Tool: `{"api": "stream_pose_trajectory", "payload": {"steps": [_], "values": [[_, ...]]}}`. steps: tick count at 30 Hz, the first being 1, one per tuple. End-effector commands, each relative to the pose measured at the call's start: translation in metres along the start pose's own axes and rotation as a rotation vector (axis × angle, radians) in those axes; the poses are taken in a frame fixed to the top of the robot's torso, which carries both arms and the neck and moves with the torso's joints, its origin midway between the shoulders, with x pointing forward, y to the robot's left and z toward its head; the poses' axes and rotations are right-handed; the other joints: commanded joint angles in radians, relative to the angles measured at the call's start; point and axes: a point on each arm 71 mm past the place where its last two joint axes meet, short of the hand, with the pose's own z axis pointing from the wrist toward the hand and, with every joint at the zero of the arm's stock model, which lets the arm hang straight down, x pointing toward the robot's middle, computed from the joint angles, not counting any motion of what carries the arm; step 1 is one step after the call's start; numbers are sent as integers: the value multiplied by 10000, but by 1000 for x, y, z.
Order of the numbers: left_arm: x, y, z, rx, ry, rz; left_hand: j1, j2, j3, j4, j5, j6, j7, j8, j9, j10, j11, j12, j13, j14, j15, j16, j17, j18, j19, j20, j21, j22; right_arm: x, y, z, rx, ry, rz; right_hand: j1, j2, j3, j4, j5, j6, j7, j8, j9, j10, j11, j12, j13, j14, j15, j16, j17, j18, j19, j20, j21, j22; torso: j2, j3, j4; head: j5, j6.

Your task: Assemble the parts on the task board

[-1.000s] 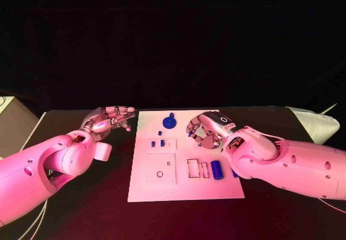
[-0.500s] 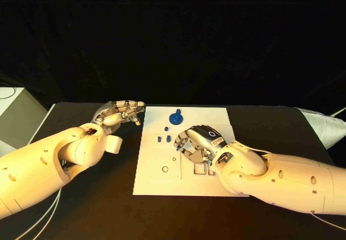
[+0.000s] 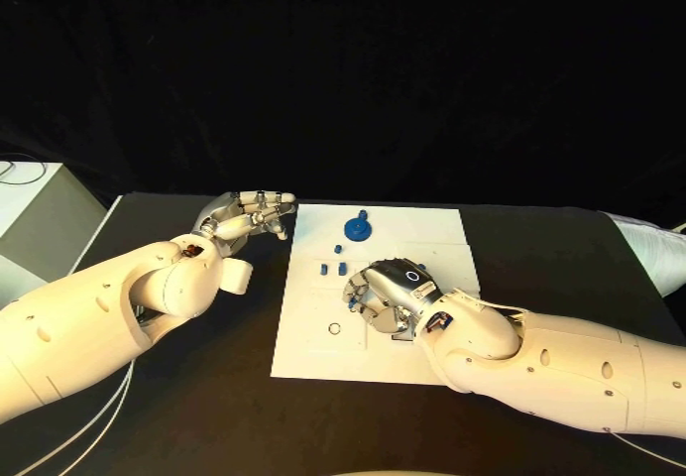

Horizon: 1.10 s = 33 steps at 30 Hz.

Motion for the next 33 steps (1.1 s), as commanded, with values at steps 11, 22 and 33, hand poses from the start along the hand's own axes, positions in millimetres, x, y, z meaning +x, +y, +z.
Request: {"api": "stream_pose_trajectory", "payload": {"steps": [11,22,33], "values": [[-1,0,0,28,-58,-78,4,75,-51,-12,4,-4,58,-21,-11,-70,-18,32,-11,9,2,-66,-13,157,71,2,-42,-6,3,4,0,-189,52,-558,-30,63,22,-70,73,19,16,37,15,483,-389,58,23,473,-31,26,9,-174,-29,-45,12,35,-5,7,-4,106,-94],[-5,0,-1,-26,-127,-46,4,75,-51,-12,4,-4,58,-21,-11,-70,-18,32,-11,9,2,-66,-13,157,71,2,-42,-6,3,4,-2,-183,114,-578,-30,63,22,-70,73,19,16,37,15,483,-389,58,23,473,-31,26,9,-174,-29,-45,12,35,-10,-4,-4,131,-123],[-7,0,-1,-69,-159,-28,17,76,-73,7,6,8,51,-15,-15,-67,-25,55,-9,17,-3,-83,-29,160,96,1,-81,-38,3,2,-3,-162,109,-632,-55,53,40,-96,98,27,15,42,28,497,-390,53,36,476,-31,54,24,-179,-26,-45,42,71,-7,0,-7,150,-144]]}}
